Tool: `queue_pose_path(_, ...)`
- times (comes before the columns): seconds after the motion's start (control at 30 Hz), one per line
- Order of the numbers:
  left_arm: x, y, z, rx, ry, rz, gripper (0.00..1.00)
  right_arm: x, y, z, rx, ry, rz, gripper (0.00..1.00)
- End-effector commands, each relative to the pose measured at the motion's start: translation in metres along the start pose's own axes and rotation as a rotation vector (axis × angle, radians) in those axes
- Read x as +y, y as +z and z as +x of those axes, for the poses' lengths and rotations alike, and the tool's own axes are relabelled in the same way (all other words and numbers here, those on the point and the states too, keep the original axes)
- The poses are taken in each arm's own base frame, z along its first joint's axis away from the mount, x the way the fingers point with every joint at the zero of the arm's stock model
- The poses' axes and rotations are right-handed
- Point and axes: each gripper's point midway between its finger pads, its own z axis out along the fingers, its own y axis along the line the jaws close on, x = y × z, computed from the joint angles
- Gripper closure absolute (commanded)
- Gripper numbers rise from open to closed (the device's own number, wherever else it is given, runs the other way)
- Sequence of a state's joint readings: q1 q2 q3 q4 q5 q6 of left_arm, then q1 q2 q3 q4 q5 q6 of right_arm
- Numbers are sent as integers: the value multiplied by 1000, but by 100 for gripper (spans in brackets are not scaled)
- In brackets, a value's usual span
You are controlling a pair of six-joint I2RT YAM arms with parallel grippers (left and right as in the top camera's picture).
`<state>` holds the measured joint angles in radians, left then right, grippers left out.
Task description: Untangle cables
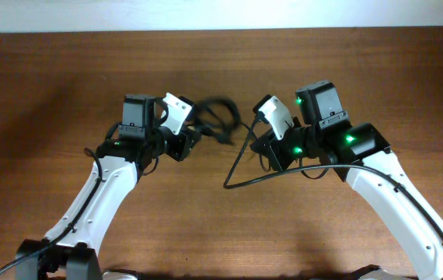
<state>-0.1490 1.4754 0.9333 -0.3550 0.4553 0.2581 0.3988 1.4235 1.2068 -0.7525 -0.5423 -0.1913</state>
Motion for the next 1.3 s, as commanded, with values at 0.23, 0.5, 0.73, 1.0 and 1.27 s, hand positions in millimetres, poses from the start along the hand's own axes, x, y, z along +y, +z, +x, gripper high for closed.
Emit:
queue_pose_path(0.23,2,-3,-4,-14,-19,-5,1,-28,-14,24,107,18,200,96)
queue_pose_path(0.5,-29,3,-4,-18,40,129,1,-53,-16,53,239,54,337,96)
queue_pose_path(0.73,-54,58,10,52,-40,203,12,-52,-15,50,229,51,331,96)
queue_pose_path(1.0,-68,87,15,132,-35,32,10,-46,-11,43,196,45,292,96)
queue_pose_path(1.27,-70,123,33,270,-74,49,16,-45,-10,42,193,46,281,96)
